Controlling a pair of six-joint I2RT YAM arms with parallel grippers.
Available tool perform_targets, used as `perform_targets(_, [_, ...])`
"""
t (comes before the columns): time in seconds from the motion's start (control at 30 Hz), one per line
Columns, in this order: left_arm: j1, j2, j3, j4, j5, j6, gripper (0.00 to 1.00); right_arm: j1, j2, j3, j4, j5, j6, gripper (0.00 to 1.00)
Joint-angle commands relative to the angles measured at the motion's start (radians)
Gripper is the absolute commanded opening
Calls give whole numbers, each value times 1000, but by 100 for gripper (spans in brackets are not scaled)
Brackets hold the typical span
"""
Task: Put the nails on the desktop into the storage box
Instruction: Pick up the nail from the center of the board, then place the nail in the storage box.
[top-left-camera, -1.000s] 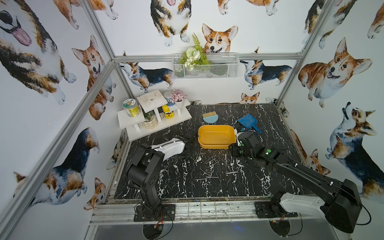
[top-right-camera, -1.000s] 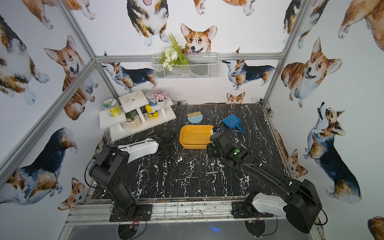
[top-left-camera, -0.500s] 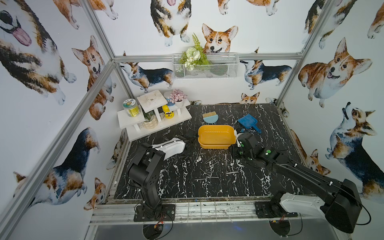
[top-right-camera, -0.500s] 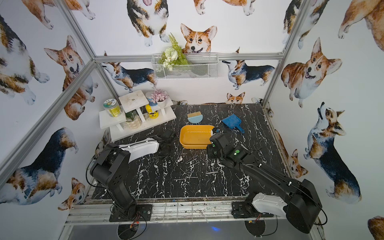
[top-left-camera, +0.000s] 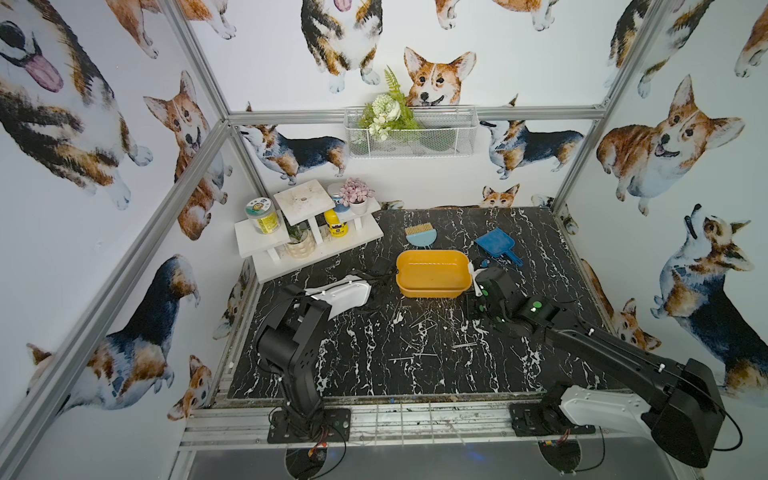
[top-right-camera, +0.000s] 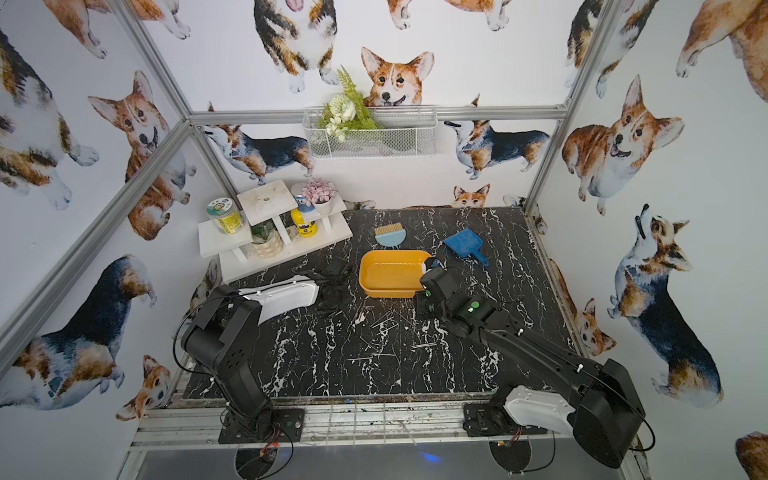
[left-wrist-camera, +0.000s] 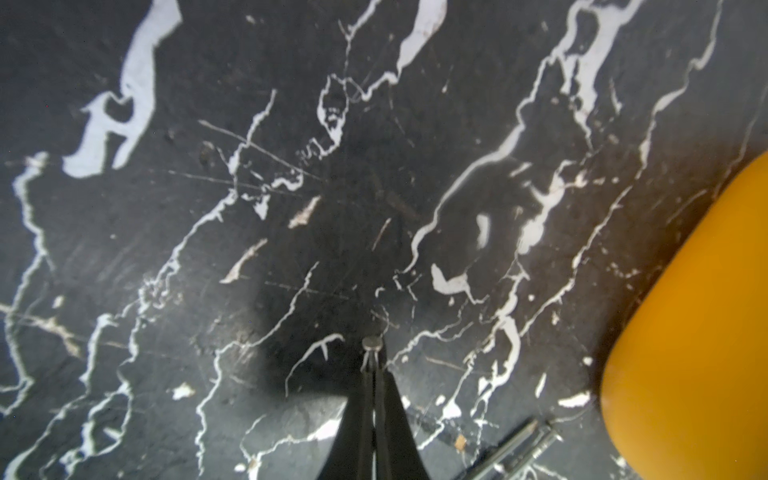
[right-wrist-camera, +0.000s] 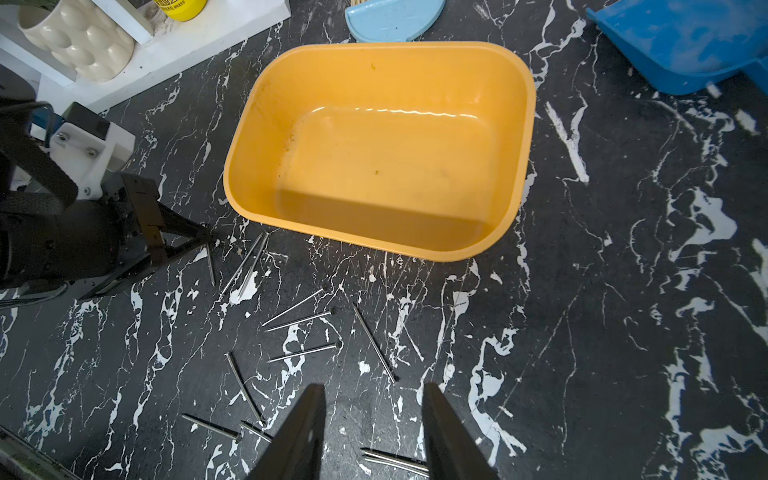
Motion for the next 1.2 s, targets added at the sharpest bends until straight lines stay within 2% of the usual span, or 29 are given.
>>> perform_targets(0.0, [0, -20, 10, -60, -24, 30, 0, 1, -3, -3, 35, -13, 1, 43])
perform_targets(0.37, [0, -97, 16, -94, -35, 62, 0, 2, 30, -2, 67, -35, -8, 42])
perform_targets(0.57, [-1, -144, 72, -138, -57, 135, 0, 1, 56, -1, 89, -59, -25, 43])
perform_targets(0.87, [-13, -154, 235, -199, -56, 237, 0, -57, 118, 16, 136, -153, -43, 44])
perform_targets(1.17, [-54, -20, 482, -229, -8, 290, 0, -141, 149, 38, 144, -211, -35, 44])
